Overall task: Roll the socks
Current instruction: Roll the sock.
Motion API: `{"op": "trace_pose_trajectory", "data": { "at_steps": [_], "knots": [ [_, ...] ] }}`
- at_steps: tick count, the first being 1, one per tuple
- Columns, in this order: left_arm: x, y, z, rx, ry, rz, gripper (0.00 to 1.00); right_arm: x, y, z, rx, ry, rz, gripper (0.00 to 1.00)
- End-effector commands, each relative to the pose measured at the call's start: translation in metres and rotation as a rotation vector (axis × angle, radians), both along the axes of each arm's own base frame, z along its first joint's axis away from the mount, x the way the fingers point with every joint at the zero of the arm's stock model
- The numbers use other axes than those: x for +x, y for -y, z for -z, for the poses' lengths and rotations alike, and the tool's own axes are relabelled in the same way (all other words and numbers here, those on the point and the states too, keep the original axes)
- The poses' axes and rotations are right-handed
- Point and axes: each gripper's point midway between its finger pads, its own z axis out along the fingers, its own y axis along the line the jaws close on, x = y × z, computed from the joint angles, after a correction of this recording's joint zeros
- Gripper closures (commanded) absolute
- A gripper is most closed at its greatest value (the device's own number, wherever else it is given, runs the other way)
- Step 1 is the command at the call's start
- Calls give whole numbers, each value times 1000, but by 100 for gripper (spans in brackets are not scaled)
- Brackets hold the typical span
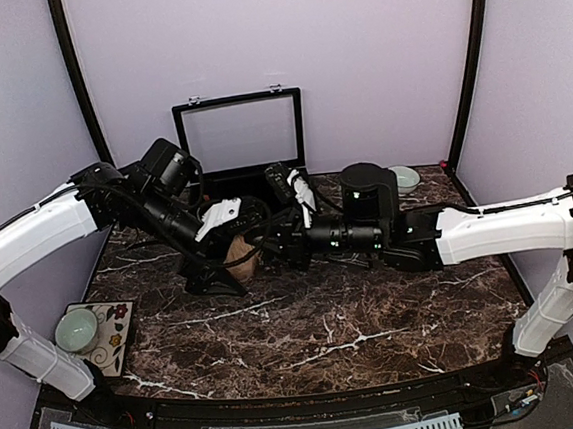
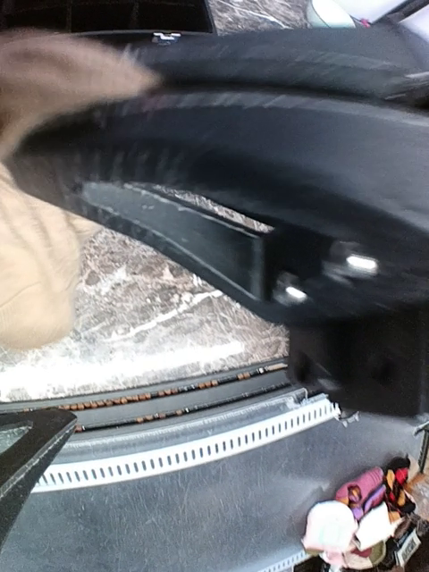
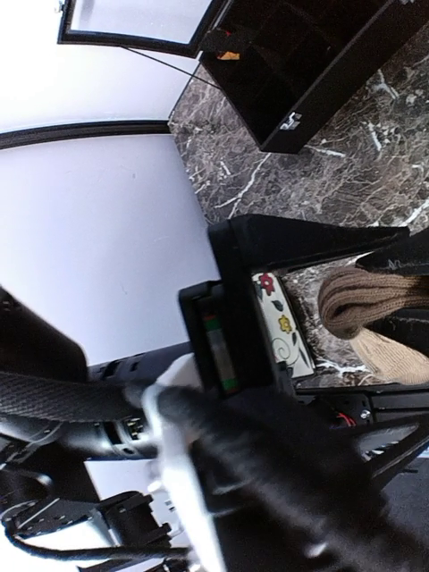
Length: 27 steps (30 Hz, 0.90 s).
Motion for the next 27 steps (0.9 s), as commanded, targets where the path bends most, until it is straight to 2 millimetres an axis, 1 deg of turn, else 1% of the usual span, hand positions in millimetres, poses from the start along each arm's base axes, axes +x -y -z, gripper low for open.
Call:
{"op": "trace_pose_trajectory", "data": {
  "at_steps": [1,2,4,6,8,10,12,15,17,18,20,22,25,27],
  "knots": [
    [16,-1,-1,4,103,-48,1,-5,1,-36,163,9,-6,100],
    [22,-2,1,13,130,-73,1,-9,2,-40,187,8,-20,100],
    [30,-4,2,26,156,-102,1,-15,4,-42,216,6,-44,100],
    [29,-4,-2,10,147,-102,1,-19,4,-40,219,3,-53,100],
    [27,-3,-6,-4,134,-99,1,-18,4,-39,220,-9,-46,100],
    [31,-2,-10,-12,135,-123,1,-18,2,-41,240,-26,-36,100],
    [43,-2,-13,-6,168,-178,1,-17,-2,-41,252,-41,-4,100],
    [60,-3,-16,3,214,-255,1,-7,-6,-39,274,-82,101,100],
    [73,-6,-13,22,249,-313,1,-6,-7,-39,307,-102,156,100],
    [79,-8,-12,32,268,-341,2,-6,-7,-41,328,-104,182,100],
    [91,-15,-13,50,318,-402,3,-9,-13,-34,335,-108,206,100],
    [102,-22,-16,60,354,-454,5,-13,-15,-37,360,-107,216,100],
    [111,-29,-18,63,382,-498,6,-13,-16,-38,376,-126,241,100],
    [113,-32,-19,68,400,-515,1,-12,-15,-36,385,-151,255,100]
  ]
}}
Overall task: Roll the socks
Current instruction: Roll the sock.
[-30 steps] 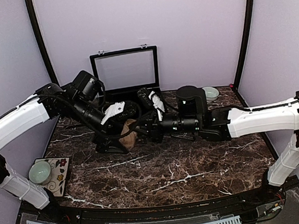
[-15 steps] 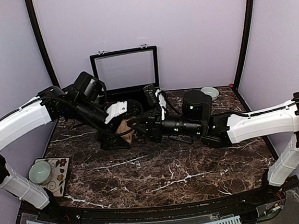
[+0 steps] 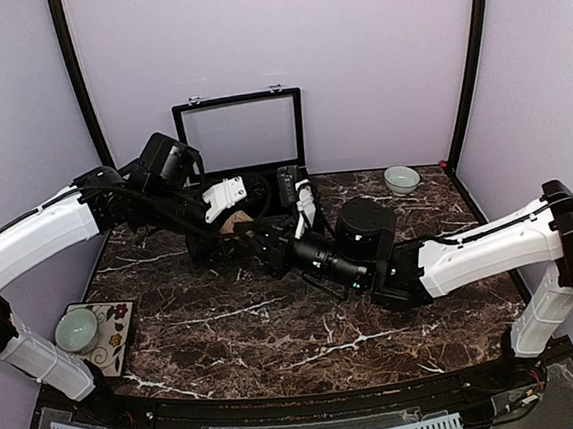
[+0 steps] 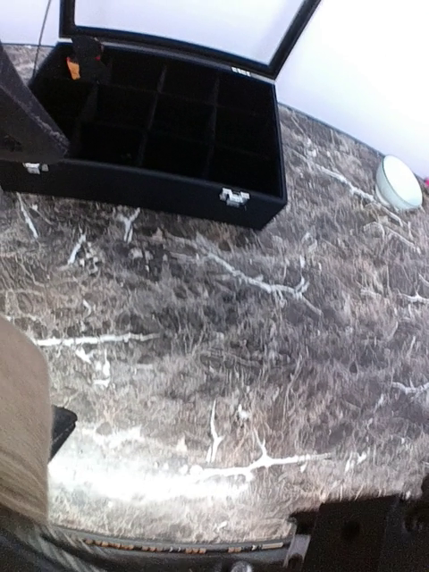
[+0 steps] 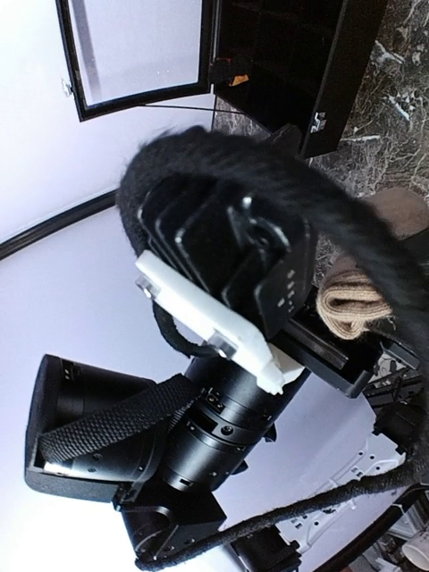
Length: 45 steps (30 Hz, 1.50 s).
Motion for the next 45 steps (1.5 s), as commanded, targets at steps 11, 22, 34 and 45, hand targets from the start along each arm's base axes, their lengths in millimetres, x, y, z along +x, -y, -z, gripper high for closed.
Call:
{"op": "trace_pose_trajectory", "data": {
  "at_steps": [11,22,34,45],
  "knots": [
    [13,-11,-25,-48,76,-70,86,-10,-5,-4,100,-83,3,100],
    [-27,4,-28,-115,-70,107,100,-11,-2,-6,95,-42,0,97],
    [-77,3,-31,-142,-195,307,1,23,34,8,134,-90,188,100],
    [-88,-2,-28,-137,-215,343,2,27,43,9,217,-132,163,100]
  ]
}}
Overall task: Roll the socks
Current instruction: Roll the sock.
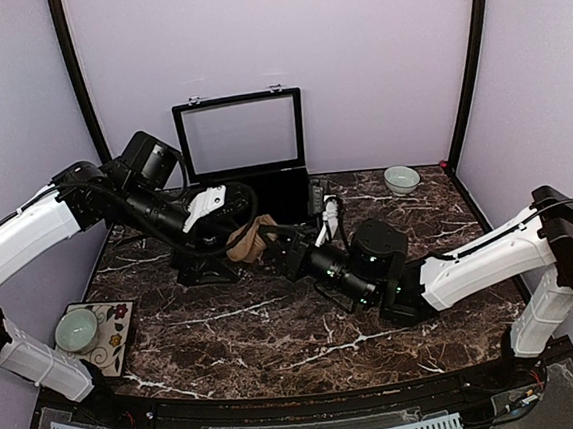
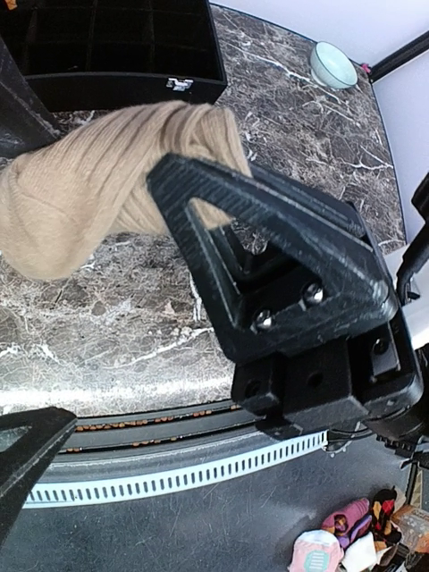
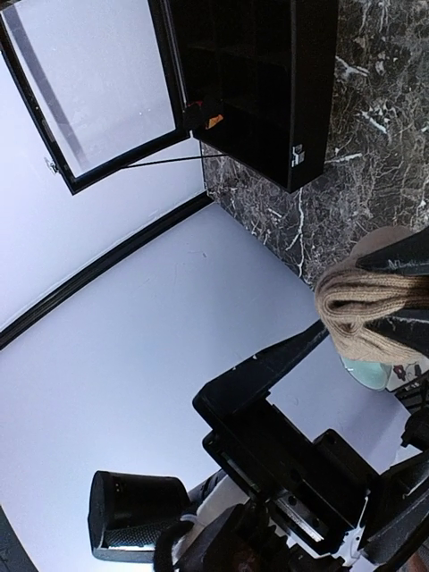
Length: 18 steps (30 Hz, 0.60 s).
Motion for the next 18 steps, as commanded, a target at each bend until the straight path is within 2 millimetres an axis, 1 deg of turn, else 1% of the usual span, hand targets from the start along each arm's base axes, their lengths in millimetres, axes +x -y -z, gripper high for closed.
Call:
{"op": "trace_pose_trajectory", "data": {
  "at_steps": [1,2,4,7,11,12,14,16,18],
  "knots": [
    [-15,-4,-9,-23,-14,43,2,1,10,-22,107,11,5,100],
    [-15,-3,-8,-25,-19,47,2,1,10,-21,105,8,4,100],
    [-16,-2,-7,-27,-23,55,2,0,10,-26,132,14,2,100],
    [-19,-1,-7,-33,-34,70,2,0,6,-27,149,11,-12,100],
    [-20,0,-9,-37,-39,82,2,-5,2,-31,176,29,-51,100],
    [-22,-1,-10,-36,-43,91,3,-7,2,-31,173,39,-58,100],
    [-25,-2,-11,-38,-51,106,9,-13,3,-33,184,70,-92,100],
    [-23,-2,-10,-35,-47,99,21,-23,3,-39,208,109,-146,100],
    [-16,-1,-6,-27,-34,69,35,-29,-1,-43,214,126,-188,100]
  ]
}}
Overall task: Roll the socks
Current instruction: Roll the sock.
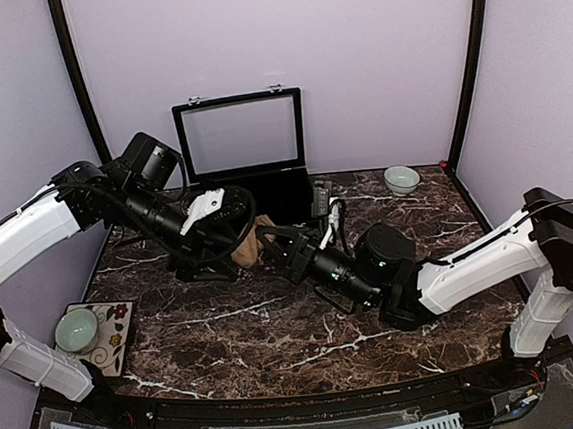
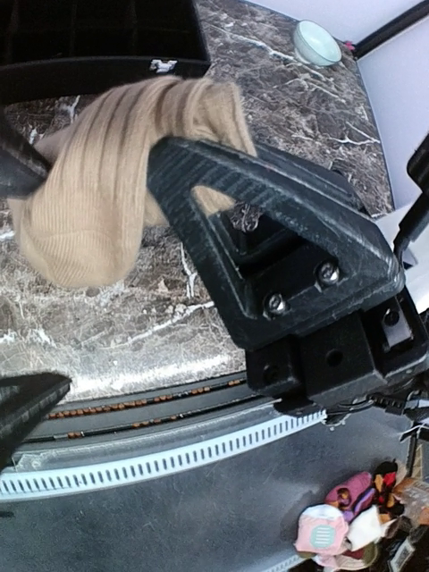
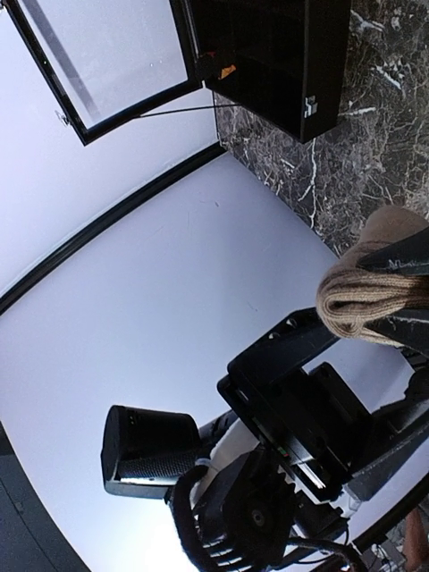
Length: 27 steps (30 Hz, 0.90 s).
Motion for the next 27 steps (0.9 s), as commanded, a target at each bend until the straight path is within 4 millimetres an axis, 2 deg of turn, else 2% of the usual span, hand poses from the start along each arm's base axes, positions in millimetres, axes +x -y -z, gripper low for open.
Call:
{"op": "trace_pose_trajectory", "data": {
  "at_steps": [1,4,6,10,11,12,13,14,20,27],
  "knots": [
    [3,-2,-3,-1,11,-20,39,-18,-1,-30,105,103,-106,100],
    [20,-1,-5,7,59,-93,49,-21,-7,-32,111,97,-135,100],
    [36,-3,-6,24,108,-157,50,-20,-9,-31,108,89,-130,100],
    [52,-5,-8,39,165,-221,51,-19,-12,-32,111,75,-132,100],
    [55,-6,-8,41,172,-234,48,-19,-14,-33,110,73,-137,100],
    [56,-5,-8,41,177,-240,38,-19,-16,-33,109,72,-143,100],
    [59,-6,-8,42,180,-252,8,-19,-18,-33,107,71,-148,100],
    [60,-6,-9,41,182,-261,2,-20,-20,-34,108,70,-155,100],
    [66,-6,-11,34,192,-291,1,-24,-28,-34,108,71,-188,100],
    [60,-4,-11,28,176,-262,1,-31,-41,-32,59,94,-242,100]
  ]
}}
